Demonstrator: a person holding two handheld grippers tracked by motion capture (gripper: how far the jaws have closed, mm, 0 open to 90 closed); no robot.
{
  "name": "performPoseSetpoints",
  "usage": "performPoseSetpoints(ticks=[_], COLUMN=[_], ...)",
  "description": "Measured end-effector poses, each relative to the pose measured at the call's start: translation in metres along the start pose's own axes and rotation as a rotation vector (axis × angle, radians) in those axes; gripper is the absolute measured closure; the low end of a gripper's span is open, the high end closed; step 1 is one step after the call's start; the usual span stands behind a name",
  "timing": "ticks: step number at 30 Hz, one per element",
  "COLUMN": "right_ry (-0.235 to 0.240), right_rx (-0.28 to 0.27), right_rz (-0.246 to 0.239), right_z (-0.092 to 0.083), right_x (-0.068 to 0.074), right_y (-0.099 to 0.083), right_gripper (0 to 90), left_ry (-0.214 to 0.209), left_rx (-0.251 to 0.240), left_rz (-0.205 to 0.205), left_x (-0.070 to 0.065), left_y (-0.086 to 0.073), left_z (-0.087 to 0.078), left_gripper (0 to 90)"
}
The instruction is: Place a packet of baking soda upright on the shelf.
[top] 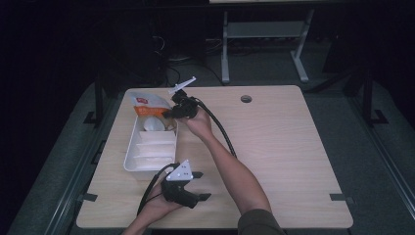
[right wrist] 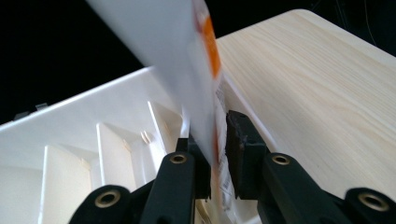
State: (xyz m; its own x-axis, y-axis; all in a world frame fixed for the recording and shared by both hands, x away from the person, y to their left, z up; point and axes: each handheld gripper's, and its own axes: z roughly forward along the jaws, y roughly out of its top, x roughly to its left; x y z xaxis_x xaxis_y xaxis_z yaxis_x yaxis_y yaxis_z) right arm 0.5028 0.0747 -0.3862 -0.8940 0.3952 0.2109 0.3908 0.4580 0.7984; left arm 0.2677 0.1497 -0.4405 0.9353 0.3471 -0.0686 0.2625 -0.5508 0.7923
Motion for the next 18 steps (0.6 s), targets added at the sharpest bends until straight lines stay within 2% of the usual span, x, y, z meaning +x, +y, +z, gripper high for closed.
performPoseSetpoints(ticks=[9,13,18], right_ry=[0.0,-0.001,-0.011], right_rx=[0.021,0.019,0.022], right_rz=[0.008,0.022,0.013], right_z=[0.002,0.002,0.002], right_x=[-0.001,-0.001,-0.001], right_y=[-0.007,-0.01,-0.012], right_gripper=[88.7,89.2,89.3], left_ry=[0.001,0.002,0.008], left_rx=[0.0,0.002,-0.003], left_rz=[0.002,0.003,0.006], left_x=[-0.001,0.0,-0.001], left_y=[0.0,0.0,0.0], left_z=[0.0,0.0,0.0], left_gripper=[24.7,24.6,24.6])
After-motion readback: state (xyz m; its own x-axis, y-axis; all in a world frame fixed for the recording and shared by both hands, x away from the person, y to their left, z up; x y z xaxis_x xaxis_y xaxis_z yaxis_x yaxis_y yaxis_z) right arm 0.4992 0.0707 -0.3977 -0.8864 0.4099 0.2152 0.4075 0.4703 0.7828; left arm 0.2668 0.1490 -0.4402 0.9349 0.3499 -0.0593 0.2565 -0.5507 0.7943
